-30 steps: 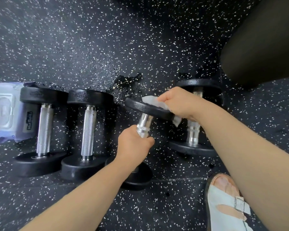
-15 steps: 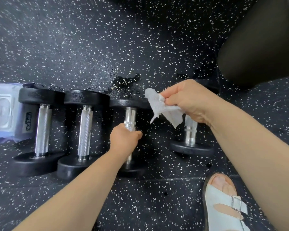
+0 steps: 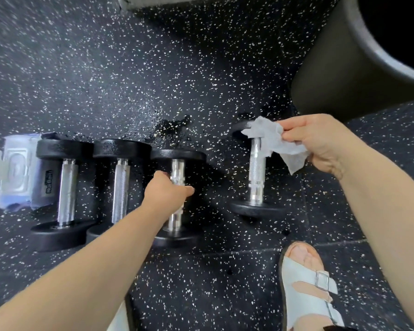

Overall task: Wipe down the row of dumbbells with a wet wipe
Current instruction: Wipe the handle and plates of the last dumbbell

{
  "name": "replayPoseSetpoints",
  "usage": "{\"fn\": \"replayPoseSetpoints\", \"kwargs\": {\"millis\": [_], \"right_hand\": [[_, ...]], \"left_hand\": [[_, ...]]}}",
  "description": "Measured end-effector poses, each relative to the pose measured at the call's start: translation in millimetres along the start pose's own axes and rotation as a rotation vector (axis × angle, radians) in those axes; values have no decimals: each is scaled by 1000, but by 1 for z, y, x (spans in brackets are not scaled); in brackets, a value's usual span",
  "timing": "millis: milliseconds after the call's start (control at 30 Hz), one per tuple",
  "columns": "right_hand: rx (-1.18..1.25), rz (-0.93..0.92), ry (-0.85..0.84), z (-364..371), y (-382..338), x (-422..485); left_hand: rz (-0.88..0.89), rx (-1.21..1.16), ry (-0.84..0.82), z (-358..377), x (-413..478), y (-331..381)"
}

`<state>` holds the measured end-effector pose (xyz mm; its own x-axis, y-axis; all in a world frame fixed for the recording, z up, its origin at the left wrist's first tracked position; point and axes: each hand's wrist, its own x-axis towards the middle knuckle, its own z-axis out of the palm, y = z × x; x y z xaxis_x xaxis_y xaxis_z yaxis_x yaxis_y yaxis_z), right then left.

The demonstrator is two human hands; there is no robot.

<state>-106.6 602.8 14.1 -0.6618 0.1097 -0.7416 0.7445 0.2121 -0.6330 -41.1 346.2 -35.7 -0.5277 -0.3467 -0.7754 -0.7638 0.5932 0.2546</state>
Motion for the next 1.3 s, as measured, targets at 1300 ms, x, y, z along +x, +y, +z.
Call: {"fn": "replayPoseSetpoints", "kwargs": {"millis": [1300], "right_hand": [[236,157,-29,67,85,-7]], "left_hand": [[283,39,-373,93,-33,19]]}}
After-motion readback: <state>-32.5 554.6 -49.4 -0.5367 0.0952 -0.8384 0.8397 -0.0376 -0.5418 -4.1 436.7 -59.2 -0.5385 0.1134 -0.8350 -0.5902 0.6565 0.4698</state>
